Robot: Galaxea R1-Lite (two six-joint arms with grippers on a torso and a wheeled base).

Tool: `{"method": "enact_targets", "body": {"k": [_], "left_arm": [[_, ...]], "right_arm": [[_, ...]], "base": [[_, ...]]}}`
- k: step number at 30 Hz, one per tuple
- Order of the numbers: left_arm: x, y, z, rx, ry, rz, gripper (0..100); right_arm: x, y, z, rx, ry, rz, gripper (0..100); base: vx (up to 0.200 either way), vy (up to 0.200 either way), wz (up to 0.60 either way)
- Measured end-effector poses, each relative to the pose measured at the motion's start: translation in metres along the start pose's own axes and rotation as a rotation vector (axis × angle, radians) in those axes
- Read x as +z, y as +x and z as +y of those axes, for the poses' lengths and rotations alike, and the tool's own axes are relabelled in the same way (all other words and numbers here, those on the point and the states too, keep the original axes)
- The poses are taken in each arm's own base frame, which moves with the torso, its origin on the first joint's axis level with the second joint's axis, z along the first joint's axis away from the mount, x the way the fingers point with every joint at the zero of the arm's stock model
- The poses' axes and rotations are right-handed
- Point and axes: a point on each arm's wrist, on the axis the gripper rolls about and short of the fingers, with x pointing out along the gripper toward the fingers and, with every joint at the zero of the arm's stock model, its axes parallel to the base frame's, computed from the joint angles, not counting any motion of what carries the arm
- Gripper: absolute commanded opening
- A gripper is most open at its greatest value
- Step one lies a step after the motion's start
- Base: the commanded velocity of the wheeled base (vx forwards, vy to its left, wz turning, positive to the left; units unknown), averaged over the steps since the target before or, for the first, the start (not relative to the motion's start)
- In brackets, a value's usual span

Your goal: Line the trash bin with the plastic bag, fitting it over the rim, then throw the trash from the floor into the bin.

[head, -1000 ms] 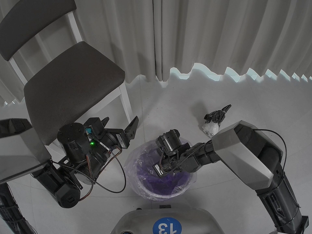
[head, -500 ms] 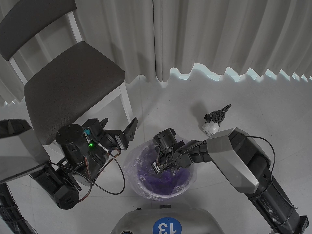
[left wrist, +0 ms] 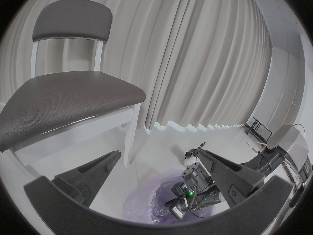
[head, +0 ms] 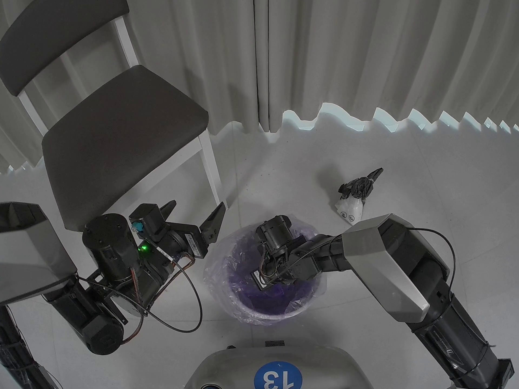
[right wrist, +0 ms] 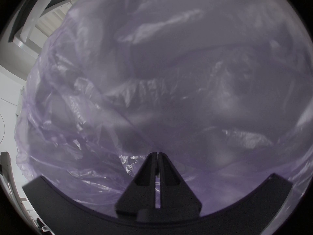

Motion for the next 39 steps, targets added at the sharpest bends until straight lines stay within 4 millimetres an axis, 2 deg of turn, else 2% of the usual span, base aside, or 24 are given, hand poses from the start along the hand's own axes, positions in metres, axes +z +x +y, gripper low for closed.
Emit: {"method": "enact_targets", "body": {"k": [18,26,39], "left_arm": [[0.001,0.000,0.001,0.003,-0.005,-0.006,100],[0.000,0.000,0.001,0.004,-0.006,-0.002,100],[-0.002,-0.001,0.002,0.008,-0.019,0.008,100]], "right_arm": [[0.013,-0.005,-0.006,-0.007,0.001,-0.097,0],[0.005,0.007,-0.010,0.003,0.005,-0.090,0],[0.005,0.010,-0.014,0.075,0.044,-0.103,0]], "base": [[0.000,0.000,0.00],[0.000,0.000,0.00],[0.000,0.000,0.00]]}}
